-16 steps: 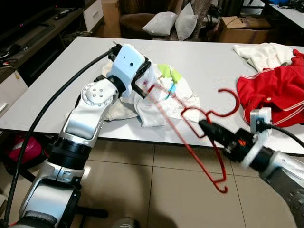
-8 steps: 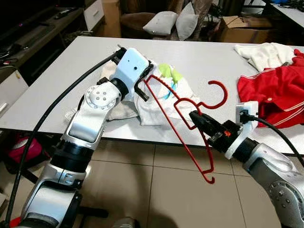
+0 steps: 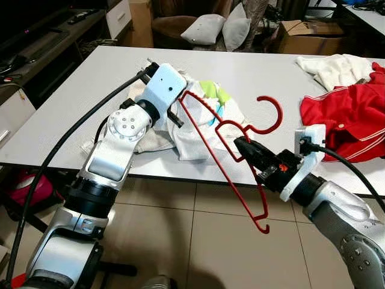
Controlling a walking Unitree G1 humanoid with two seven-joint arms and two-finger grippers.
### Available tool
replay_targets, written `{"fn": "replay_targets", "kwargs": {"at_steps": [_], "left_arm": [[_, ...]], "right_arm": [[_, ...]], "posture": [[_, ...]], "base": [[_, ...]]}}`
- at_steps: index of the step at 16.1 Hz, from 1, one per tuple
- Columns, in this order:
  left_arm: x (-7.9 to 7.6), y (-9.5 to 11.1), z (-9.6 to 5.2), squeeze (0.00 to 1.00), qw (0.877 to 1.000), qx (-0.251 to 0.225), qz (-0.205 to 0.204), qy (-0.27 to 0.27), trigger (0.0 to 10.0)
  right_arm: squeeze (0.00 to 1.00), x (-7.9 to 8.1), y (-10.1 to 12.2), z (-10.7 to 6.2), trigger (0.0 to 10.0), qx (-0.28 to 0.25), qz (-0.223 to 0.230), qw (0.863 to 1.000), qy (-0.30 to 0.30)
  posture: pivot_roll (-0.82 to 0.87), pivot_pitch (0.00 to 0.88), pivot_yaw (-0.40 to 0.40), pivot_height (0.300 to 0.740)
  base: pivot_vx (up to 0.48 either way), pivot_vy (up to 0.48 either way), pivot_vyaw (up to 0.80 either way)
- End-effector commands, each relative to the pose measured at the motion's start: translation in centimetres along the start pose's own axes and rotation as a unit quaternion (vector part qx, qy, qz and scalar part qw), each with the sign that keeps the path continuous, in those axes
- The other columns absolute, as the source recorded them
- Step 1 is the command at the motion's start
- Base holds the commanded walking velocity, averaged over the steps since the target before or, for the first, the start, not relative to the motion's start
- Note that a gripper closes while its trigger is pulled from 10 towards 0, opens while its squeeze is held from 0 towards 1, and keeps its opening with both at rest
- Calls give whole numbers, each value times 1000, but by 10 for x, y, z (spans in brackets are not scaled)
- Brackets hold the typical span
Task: Hang hanger
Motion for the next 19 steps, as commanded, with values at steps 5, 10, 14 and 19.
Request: {"fn": "replay_targets", "kwargs": {"at_steps": [5, 10, 14, 19], "left_arm": [[-9, 5, 5, 0, 1000, -9, -13, 1, 0], [1, 11, 5, 0, 999, -24, -42, 24, 0], [2, 14, 6, 0, 997, -32, -60, 28, 0], [2, 15, 5, 0, 997, -35, -63, 30, 0]], "right_arm": [[0, 8, -10, 19, 10000, 4, -30, 997, -75], [0, 17, -17, 15, 10000, 26, -50, 997, -45], [0, 39, -10, 17, 10000, 13, -47, 998, 27], [0, 43, -20, 26, 10000, 37, -65, 997, 21]], "posture": [[-25, 0, 55, 740], [-24, 0, 45, 740], [-25, 0, 39, 740], [-21, 0, 32, 740]], "base": [[0, 0, 0], [0, 0, 0], [0, 0, 0], [0, 0, 0]]}}
Point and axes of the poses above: a point about 5 cm out from each wrist's last joint towards the gripper, its own z axis pointing out of the wrist towards the gripper, its own y axis along the axis of the wrist's last joint, x = y × z, the point moved 4 cm from there along z, pointing out of the wrist towards the gripper, and after that the axes turned 11 degrees about z, right-handed, at the moved point
